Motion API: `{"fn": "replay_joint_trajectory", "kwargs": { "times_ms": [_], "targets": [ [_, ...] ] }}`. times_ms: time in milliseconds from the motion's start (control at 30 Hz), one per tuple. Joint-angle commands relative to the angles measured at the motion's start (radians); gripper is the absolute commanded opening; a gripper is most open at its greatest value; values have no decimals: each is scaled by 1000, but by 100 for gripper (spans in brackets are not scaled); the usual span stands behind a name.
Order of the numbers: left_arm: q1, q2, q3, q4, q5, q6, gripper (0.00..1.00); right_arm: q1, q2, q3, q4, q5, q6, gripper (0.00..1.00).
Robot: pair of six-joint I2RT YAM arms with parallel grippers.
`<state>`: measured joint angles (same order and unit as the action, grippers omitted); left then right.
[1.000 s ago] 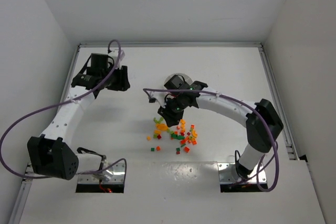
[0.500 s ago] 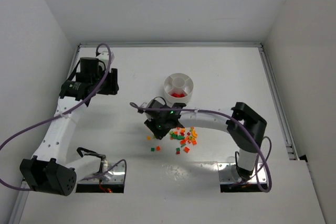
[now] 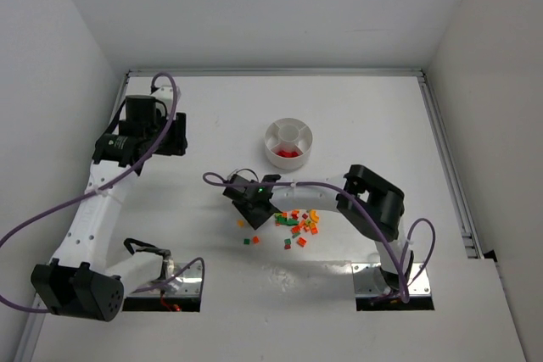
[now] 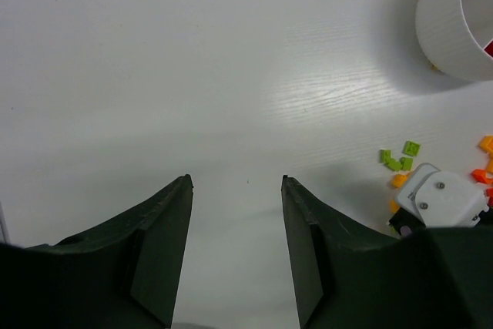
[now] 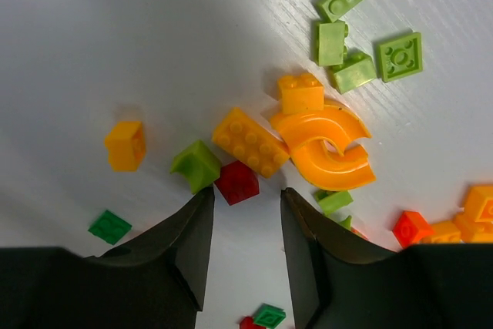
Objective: Sort the legos into containers by color
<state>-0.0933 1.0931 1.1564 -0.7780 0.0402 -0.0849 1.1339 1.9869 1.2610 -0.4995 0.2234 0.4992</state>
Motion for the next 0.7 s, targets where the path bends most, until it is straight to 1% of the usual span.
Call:
{"fn": "replay_joint_trajectory", "kwargs": {
  "times_ms": [0, 167, 333, 467, 600, 633, 667],
  "targets": [
    [17, -30, -9, 2, 4, 11, 56, 3, 7, 20, 7, -19, 27, 42],
    [17, -30, -18, 2, 4, 11, 57, -6, 41, 40, 7, -55, 27, 42],
    [17, -12, -9, 11, 4, 20, 57, -6, 52, 40, 7, -85, 27, 33],
    [17, 10, 0, 11, 13, 20, 57, -16, 61, 40, 16, -85, 27, 30],
    [17, 19, 0, 20, 13, 30, 57, -16, 61, 40, 16, -85, 18, 22],
    [17, 19, 0, 20, 13, 30, 57, -16, 61, 31, 16, -76, 9, 17],
    [17, 19, 0, 20, 13, 30, 57, -16, 50, 31, 16, -76, -1, 14]
  ]
}}
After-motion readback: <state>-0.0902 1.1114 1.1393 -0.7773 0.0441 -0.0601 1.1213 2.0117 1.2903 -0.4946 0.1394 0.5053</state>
